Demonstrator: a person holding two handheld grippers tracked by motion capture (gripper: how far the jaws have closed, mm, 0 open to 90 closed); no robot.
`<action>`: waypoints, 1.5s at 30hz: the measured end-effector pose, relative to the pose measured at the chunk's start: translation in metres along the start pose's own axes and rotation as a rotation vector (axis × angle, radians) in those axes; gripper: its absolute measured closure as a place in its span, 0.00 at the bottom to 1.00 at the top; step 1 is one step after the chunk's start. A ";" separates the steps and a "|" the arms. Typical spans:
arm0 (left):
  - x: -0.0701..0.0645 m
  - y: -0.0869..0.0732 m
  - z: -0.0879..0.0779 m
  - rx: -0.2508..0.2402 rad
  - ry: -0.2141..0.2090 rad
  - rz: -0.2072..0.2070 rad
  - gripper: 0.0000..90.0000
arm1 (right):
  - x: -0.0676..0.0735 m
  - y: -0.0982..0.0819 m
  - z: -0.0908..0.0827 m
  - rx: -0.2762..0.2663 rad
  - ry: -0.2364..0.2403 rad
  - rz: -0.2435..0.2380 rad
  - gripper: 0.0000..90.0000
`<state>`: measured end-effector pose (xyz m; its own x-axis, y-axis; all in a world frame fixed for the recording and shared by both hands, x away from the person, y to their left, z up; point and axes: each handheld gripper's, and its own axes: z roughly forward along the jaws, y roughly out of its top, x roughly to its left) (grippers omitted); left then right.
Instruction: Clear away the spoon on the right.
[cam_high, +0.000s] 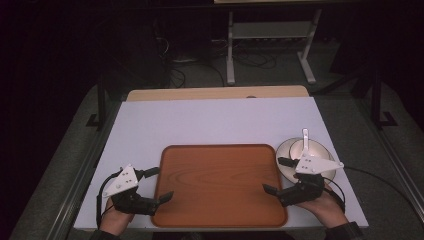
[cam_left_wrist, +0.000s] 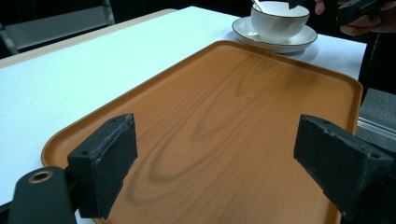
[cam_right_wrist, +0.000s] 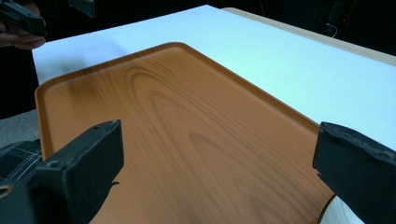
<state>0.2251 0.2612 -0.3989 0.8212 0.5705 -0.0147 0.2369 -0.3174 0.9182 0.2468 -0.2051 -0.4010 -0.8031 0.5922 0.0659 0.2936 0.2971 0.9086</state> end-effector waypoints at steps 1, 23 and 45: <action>0.000 0.000 0.000 0.000 0.000 0.000 0.14 | 0.000 0.000 0.000 0.000 0.001 0.000 0.02; 0.001 -0.001 0.000 0.000 -0.004 -0.005 0.14 | -0.015 0.010 -0.001 0.023 -0.053 0.008 0.02; 0.001 -0.001 -0.001 0.000 -0.001 -0.004 0.14 | -0.038 0.028 -0.006 0.019 -0.100 0.008 0.02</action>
<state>0.2254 0.2623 -0.3992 0.8208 0.5709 -0.0183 0.2399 -0.3155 0.9181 0.2824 -0.2232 -0.3754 -0.7455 0.6658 0.0308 0.3103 0.3058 0.9001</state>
